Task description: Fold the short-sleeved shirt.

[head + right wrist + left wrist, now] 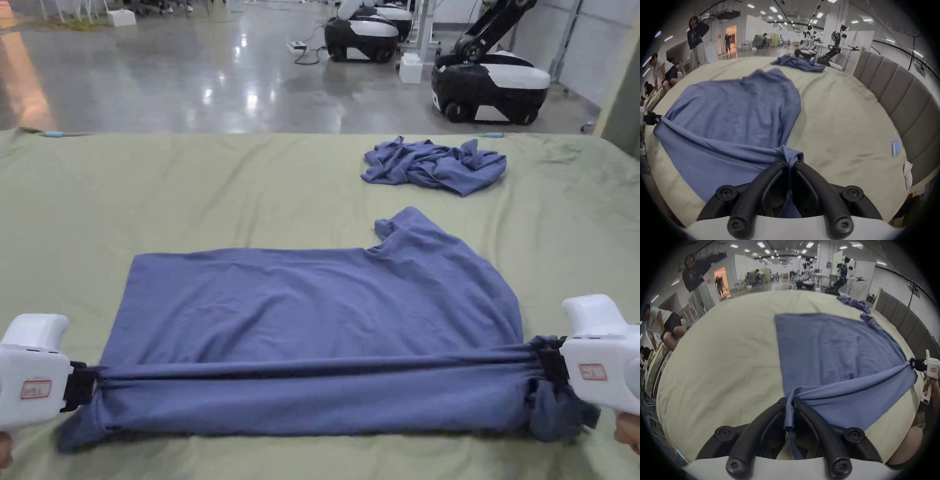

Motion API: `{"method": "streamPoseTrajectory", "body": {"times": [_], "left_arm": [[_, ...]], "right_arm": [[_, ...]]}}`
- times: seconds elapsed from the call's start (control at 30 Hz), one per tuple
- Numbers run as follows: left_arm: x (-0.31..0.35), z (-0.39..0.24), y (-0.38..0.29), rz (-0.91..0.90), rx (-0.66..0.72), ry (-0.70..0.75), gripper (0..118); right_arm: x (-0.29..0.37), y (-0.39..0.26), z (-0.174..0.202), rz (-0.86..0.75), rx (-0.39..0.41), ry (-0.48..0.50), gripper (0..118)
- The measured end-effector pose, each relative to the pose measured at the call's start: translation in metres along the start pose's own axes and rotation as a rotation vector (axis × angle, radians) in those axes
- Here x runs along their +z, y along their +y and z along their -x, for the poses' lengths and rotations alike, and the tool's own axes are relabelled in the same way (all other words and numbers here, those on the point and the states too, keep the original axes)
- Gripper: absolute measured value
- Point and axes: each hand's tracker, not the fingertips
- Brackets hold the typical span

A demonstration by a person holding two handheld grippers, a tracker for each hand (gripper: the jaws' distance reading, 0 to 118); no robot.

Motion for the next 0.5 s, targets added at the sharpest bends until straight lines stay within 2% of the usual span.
{"method": "streamPoseTrajectory", "body": {"times": [0.03, 0.07, 0.1, 0.13, 0.17, 0.2, 0.23, 0.27, 0.3, 0.33, 0.4, 0.43, 0.47, 0.5], "left_arm": [[-0.001, -0.002, -0.004, -0.001, -0.010, 0.008, 7], [0.000, -0.004, -0.008, -0.017, -0.030, 0.011, 8], [0.004, -0.004, -0.012, -0.061, -0.051, 0.028, 9], [0.009, -0.004, -0.015, -0.086, -0.050, 0.065, 11], [0.016, -0.004, -0.017, -0.096, -0.029, 0.142, 28], [0.024, -0.002, -0.018, -0.105, -0.009, 0.195, 63], [0.032, 0.007, -0.021, -0.127, 0.011, 0.196, 99], [0.049, 0.010, -0.028, -0.205, 0.047, 0.149, 106], [0.066, 0.009, -0.036, -0.255, 0.081, 0.119, 106], [0.083, 0.007, -0.046, -0.303, 0.102, 0.099, 106], [0.118, -0.004, -0.073, -0.398, 0.097, 0.069, 105], [0.132, -0.010, -0.088, -0.458, 0.070, 0.041, 98], [0.145, -0.017, -0.100, -0.476, 0.025, 0.014, 60], [0.152, -0.024, -0.109, -0.488, -0.001, 0.035, 14]], "right_arm": [[-0.007, -0.004, -0.002, 0.059, -0.020, 0.018, 36], [-0.011, -0.007, -0.003, 0.092, -0.030, 0.009, 49], [-0.010, -0.011, -0.002, 0.071, -0.019, -0.065, 63], [-0.001, -0.017, -0.002, 0.002, 0.000, -0.202, 75], [0.008, -0.022, -0.011, -0.058, -0.007, -0.257, 109], [0.018, -0.026, -0.018, -0.100, -0.033, -0.269, 115], [0.033, -0.030, -0.024, -0.134, -0.080, -0.270, 114], [0.050, -0.036, -0.025, -0.165, -0.101, -0.262, 113], [0.068, -0.043, -0.024, -0.211, -0.094, -0.251, 111], [0.088, -0.052, -0.020, -0.257, -0.067, -0.216, 101], [0.123, -0.070, -0.007, -0.320, -0.031, -0.178, 41], [0.138, -0.081, 0.001, -0.330, -0.028, -0.157, 19], [0.152, -0.092, 0.008, -0.347, -0.030, -0.129, 13], [0.163, -0.101, 0.015, -0.350, -0.030, -0.101, 11]]}}
